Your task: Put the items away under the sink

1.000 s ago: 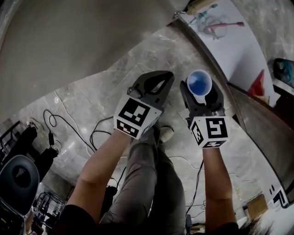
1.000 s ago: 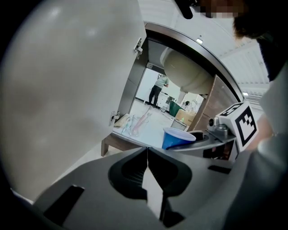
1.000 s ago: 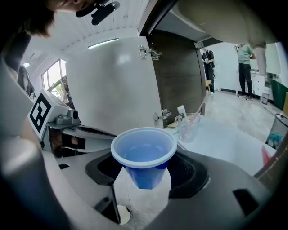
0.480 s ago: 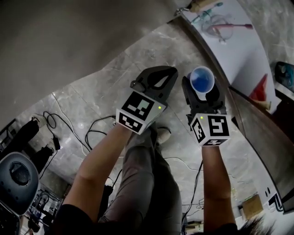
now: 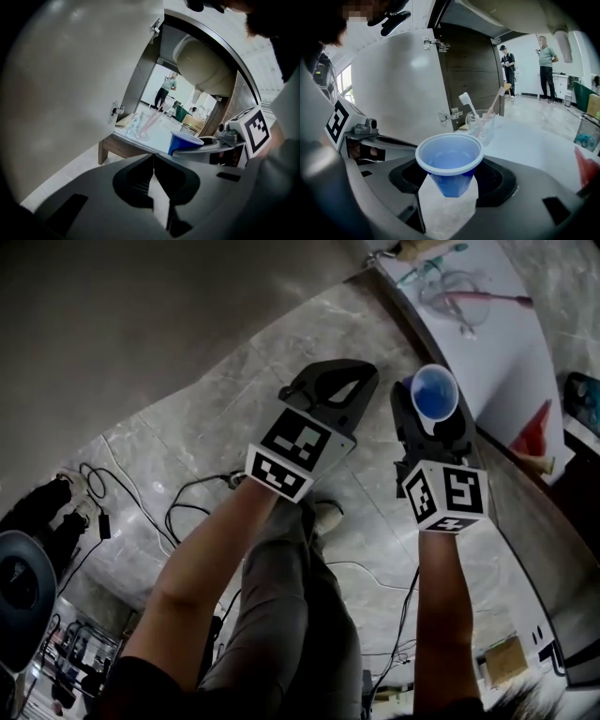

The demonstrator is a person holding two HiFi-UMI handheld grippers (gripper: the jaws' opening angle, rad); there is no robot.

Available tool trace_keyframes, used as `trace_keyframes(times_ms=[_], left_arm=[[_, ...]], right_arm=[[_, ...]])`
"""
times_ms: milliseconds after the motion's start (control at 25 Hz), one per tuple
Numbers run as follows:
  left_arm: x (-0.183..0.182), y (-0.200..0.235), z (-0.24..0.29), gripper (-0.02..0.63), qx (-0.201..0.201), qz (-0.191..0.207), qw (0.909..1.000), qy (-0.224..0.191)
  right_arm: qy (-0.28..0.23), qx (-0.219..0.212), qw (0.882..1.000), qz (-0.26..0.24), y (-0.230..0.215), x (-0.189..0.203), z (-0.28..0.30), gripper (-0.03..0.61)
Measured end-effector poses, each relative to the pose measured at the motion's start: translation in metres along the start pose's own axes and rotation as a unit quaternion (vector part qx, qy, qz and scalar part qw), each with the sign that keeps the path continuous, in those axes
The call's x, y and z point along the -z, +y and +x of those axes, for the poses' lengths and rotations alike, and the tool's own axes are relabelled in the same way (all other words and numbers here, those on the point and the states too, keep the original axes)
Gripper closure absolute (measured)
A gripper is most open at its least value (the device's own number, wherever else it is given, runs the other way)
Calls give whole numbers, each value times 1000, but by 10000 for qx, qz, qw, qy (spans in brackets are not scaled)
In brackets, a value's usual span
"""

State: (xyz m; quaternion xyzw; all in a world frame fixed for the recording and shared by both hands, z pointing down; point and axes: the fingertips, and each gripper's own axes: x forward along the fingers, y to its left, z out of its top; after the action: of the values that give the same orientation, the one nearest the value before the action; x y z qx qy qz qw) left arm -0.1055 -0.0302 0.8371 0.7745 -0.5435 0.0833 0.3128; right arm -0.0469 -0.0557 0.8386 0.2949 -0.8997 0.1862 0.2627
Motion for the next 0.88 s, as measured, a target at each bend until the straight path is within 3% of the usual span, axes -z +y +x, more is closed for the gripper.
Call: trace_keyframes(times_ms=[880], left_arm=[[-20, -2, 66, 601, 218, 49, 9996, -156]], right_arm=[[-447, 982, 9935, 373, -93, -19, 23, 259]])
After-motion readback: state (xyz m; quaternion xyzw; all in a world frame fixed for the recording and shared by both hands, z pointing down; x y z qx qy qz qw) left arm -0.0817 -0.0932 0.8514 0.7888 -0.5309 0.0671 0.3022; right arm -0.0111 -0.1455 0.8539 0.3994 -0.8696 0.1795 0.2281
